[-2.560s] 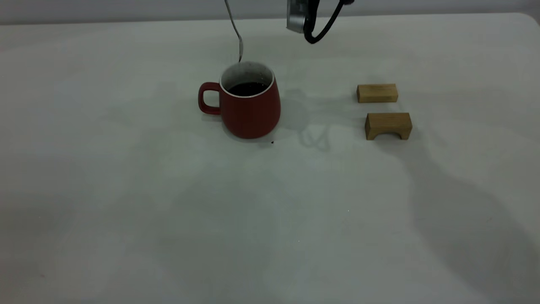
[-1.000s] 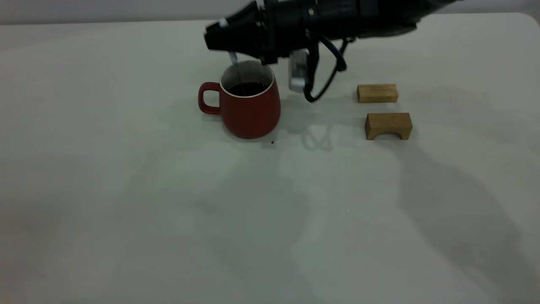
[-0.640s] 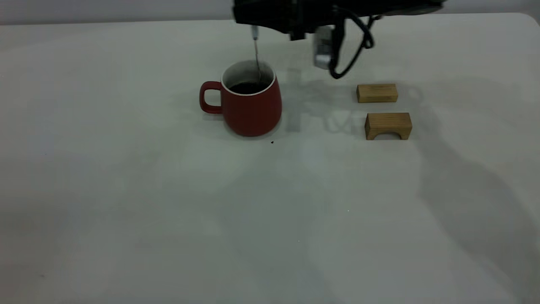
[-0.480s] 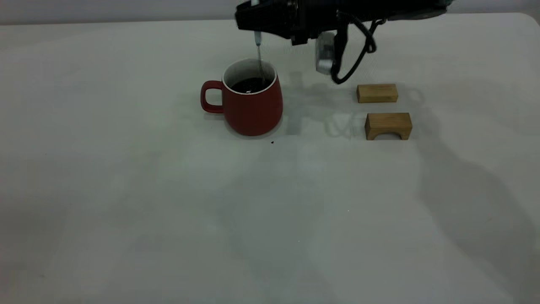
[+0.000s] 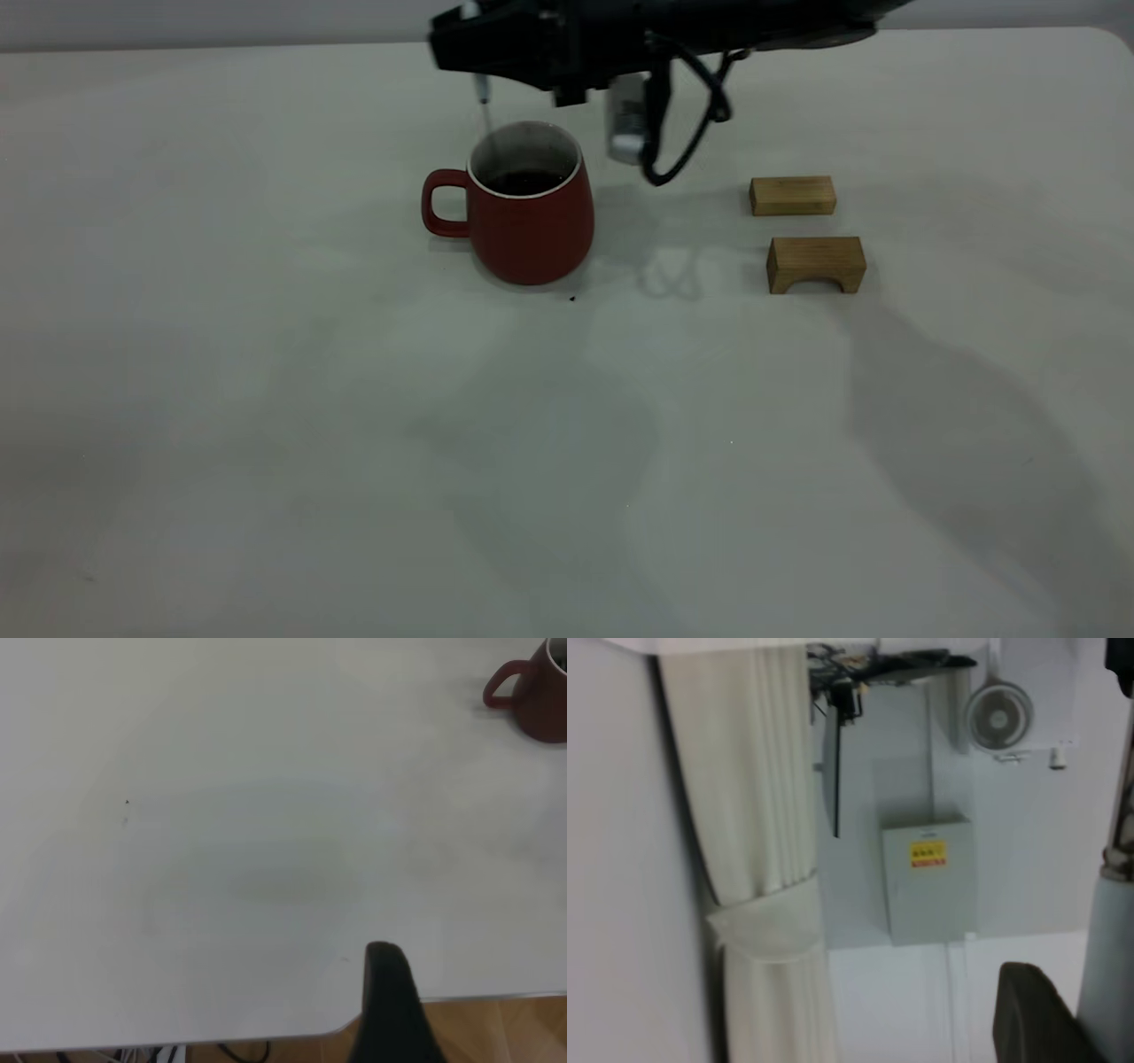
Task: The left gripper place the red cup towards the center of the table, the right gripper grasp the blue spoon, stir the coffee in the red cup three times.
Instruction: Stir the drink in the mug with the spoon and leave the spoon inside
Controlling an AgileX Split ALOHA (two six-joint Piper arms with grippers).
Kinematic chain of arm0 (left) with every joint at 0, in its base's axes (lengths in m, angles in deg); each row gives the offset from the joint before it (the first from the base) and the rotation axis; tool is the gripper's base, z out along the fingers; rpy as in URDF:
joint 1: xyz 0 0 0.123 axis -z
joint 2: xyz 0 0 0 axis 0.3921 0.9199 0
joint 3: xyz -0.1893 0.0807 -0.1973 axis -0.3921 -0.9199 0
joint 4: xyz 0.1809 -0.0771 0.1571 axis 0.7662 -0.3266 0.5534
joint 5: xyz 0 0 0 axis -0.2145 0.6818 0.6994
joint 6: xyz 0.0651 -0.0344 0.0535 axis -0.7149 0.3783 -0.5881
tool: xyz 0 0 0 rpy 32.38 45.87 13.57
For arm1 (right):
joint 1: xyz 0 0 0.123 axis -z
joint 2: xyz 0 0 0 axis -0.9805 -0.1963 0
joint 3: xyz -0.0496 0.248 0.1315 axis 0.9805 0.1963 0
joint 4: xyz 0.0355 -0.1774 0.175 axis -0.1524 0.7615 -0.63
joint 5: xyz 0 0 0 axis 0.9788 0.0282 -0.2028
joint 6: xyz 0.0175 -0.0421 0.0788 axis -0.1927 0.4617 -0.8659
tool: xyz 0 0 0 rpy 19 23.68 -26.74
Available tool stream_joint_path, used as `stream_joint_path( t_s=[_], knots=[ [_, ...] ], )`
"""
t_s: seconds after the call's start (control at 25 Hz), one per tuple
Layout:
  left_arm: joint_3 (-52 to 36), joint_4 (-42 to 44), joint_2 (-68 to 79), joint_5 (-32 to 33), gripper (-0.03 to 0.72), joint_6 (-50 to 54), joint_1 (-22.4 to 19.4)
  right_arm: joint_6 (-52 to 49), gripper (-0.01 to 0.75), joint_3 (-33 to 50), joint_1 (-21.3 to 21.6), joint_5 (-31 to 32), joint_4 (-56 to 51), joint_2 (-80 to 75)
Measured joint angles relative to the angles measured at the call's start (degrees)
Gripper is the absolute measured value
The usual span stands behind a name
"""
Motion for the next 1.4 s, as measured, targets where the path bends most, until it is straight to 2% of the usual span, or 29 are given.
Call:
stream_joint_path(
  t_s=[0.12,0.24,0.48,0.68,0.84,0.96,1.2,1.4],
  knots=[
    [0.0,0.0,0.0,0.0,0.558,0.0,0.0,0.0,0.128,3.95,1.19,-0.4,-0.56,1.42],
    [0.0,0.0,0.0,0.0,0.558,0.0,0.0,0.0,0.128,7.68,0.36,-0.34,-1.16,2.38],
    [0.0,0.0,0.0,0.0,0.558,0.0,0.0,0.0,0.128,2.45,-2.38,-0.57,-1.31,1.19],
    [0.0,0.0,0.0,0.0,0.558,0.0,0.0,0.0,0.128,0.47,-0.94,-0.78,-1.09,0.69],
    [0.0,0.0,0.0,0.0,0.558,0.0,0.0,0.0,0.128,5.17,1.7,-0.96,-0.77,1.98],
    [0.0,0.0,0.0,0.0,0.558,0.0,0.0,0.0,0.128,10.03,1.62,-1.03,-0.84,4.03],
    [0.0,0.0,0.0,0.0,0.558,0.0,0.0,-0.29,0.128,10.79,-1.32,-1.46,-1.63,4.85],
    [0.0,0.0,0.0,0.0,0.558,0.0,0.0,-2.59,0.128,7.8,-1.32,-2.91,-1.77,2.81]
  ],
)
